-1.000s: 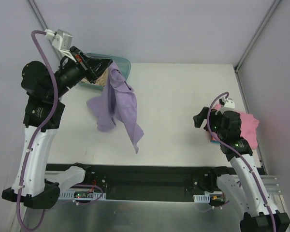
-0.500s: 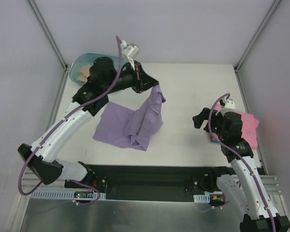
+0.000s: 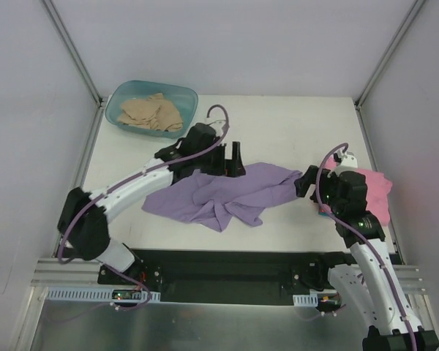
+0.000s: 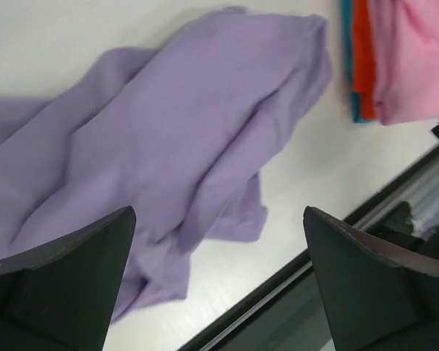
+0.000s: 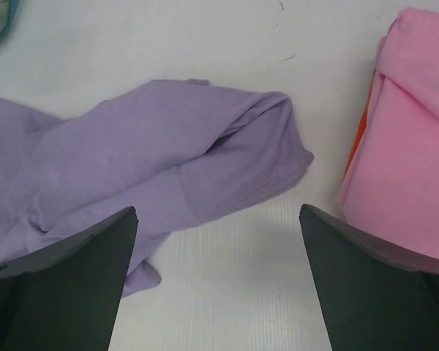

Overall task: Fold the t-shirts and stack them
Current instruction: Move the tshirt to the center of the board, then flatten out the tshirt

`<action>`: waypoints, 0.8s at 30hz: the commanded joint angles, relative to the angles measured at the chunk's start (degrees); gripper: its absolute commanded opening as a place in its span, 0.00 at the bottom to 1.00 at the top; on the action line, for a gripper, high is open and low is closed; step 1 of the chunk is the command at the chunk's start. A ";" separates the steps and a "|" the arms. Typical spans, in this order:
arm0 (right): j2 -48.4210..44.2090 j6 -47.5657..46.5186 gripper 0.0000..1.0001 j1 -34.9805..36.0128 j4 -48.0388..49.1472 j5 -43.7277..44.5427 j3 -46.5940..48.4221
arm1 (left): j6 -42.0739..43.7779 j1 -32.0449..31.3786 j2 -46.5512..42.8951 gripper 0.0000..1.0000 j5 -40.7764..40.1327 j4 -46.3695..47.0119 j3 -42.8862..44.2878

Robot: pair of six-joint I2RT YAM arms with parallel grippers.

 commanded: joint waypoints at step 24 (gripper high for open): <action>9.42 1.19 0.97 0.59 0.67 -2.44 3.67 | -19.49 32.70 -31.50 0.90 -24.29 -12.41 -46.17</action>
